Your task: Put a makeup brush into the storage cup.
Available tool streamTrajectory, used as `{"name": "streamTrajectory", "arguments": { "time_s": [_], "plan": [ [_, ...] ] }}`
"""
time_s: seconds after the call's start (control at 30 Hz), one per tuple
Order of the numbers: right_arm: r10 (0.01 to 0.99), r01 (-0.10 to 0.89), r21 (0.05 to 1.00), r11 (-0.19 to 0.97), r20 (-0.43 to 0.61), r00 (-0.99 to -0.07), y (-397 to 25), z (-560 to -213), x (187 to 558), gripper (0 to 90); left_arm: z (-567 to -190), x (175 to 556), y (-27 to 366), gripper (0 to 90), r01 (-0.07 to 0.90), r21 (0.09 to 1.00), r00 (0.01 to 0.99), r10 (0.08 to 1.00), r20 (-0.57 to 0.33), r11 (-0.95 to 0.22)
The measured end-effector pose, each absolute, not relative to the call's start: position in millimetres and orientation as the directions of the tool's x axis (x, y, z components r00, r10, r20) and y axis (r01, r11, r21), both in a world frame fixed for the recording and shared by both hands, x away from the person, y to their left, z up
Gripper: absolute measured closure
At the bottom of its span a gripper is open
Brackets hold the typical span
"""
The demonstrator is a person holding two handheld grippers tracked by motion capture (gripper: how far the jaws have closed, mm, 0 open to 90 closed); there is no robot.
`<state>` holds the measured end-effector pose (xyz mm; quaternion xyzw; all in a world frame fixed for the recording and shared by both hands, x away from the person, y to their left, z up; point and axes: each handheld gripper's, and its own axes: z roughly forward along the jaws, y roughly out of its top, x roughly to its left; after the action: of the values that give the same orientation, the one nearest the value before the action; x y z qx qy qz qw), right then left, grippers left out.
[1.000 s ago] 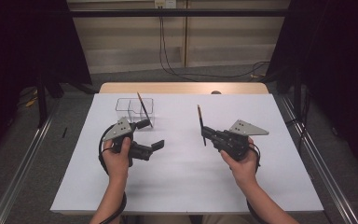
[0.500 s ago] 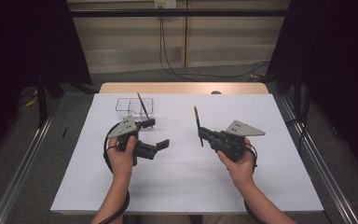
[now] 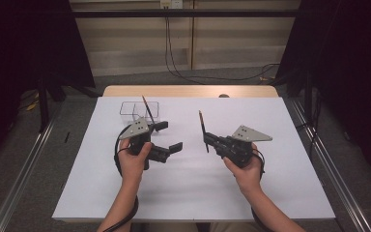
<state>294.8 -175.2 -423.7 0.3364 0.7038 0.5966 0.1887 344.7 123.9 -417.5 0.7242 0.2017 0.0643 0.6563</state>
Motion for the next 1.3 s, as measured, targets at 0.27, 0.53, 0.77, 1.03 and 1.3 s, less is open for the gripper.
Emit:
{"name": "streamTrajectory", "arguments": {
  "time_s": [0.27, 0.53, 0.77, 1.03, 1.3],
  "plan": [
    [0.700, 0.252, 0.966, 0.060, 0.140, -0.701, -176, -425, 295, 84.8, -416, 346, 114, 0.0, 0.220, 0.974, 0.910, 0.370, -0.185, -0.055],
    [0.699, 0.257, 0.964, 0.061, 0.143, -0.701, -174, -427, 295, 84.8, -416, 349, 105, 0.0, 0.263, 0.964, 0.898, 0.375, -0.230, -0.037],
    [0.696, 0.257, 0.964, 0.069, 0.138, -0.704, -174, -429, 296, 84.8, -417, 351, 97, 0.0, 0.308, 0.951, 0.881, 0.383, -0.279, -0.016],
    [0.694, 0.251, 0.965, 0.071, 0.133, -0.707, -172, -427, 296, 84.8, -414, 351, 91, 0.0, 0.309, 0.951, 0.884, 0.373, -0.282, -0.013],
    [0.686, 0.252, 0.965, 0.076, 0.133, -0.715, -168, -428, 295, 84.8, -412, 351, 87, 6.0, 0.297, 0.955, 0.889, 0.368, -0.273, -0.011]
  ]
}}
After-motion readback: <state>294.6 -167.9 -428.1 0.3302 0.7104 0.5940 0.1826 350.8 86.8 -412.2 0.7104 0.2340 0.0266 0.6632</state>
